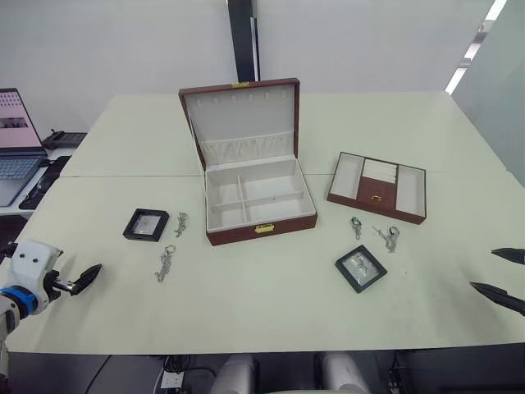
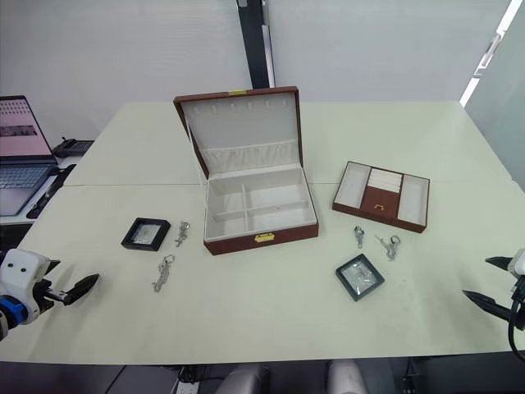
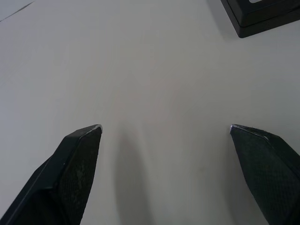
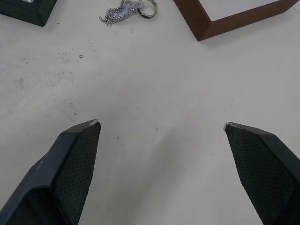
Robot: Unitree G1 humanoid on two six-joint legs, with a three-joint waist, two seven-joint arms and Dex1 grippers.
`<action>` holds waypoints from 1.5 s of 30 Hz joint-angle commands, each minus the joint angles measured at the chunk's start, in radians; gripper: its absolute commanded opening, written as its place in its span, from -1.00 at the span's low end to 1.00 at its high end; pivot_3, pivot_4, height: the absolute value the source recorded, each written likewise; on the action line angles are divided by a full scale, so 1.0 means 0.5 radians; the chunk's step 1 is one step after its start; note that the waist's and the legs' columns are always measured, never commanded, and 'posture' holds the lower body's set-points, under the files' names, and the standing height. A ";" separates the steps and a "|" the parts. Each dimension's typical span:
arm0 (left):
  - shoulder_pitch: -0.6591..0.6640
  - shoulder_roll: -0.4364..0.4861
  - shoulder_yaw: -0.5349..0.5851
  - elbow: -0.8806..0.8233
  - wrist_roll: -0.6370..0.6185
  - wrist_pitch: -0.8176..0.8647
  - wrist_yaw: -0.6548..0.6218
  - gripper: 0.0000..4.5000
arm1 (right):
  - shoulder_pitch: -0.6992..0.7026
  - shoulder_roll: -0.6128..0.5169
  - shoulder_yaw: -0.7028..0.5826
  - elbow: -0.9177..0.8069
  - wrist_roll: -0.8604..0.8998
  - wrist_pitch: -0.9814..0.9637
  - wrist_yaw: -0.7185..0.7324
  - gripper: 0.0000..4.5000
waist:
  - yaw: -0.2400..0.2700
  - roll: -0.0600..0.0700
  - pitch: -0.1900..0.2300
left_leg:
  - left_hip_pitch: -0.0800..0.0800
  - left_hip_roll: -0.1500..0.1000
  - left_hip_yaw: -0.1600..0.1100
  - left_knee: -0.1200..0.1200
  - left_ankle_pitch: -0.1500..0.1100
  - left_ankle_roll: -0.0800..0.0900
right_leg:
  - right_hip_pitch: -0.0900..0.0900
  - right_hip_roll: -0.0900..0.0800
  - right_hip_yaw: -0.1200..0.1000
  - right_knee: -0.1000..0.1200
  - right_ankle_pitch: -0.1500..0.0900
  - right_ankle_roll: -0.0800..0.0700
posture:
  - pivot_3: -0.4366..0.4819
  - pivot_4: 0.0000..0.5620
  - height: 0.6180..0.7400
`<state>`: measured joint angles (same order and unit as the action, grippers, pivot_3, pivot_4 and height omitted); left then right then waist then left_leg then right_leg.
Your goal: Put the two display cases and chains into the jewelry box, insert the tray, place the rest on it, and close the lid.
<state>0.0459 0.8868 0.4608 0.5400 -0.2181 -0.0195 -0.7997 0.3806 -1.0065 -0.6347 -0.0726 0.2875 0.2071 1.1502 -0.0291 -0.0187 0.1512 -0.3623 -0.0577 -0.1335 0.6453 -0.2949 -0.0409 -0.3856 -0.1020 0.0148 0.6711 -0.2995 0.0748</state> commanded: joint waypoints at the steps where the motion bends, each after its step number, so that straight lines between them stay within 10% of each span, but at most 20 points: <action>1: 0.017 0.038 0.007 0.006 -0.035 0.053 -0.075 1.00 | 0.006 -0.008 -0.031 -0.030 0.004 -0.007 0.005 0.99 | 0.000 0.000 0.000 | 0.000 0.000 0.000 0.000 0.000 0.000 | 0.000 0.000 0.000 0.000 0.000 0.000 | -0.05 -0.47 1.00; 45: 0.168 0.035 0.130 -0.141 -0.341 0.403 -0.261 1.00 | -0.061 0.035 -0.013 -0.003 -0.031 -0.021 -0.140 0.99 | -0.001 0.001 0.000 | 0.000 0.000 0.001 0.000 -0.001 0.001 | 0.000 0.000 0.000 -0.003 0.000 0.000 | -0.05 -0.47 1.00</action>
<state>0.1247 0.9090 0.4910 0.4937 -0.3780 0.1666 -0.9504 0.3609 -0.9946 -0.6253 -0.0424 0.2584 0.1752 1.0982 -0.0298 -0.0184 0.1511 -0.3625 -0.0574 -0.1332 0.6451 -0.2955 -0.0401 -0.3854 -0.1019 0.0147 0.6697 -0.2995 0.0748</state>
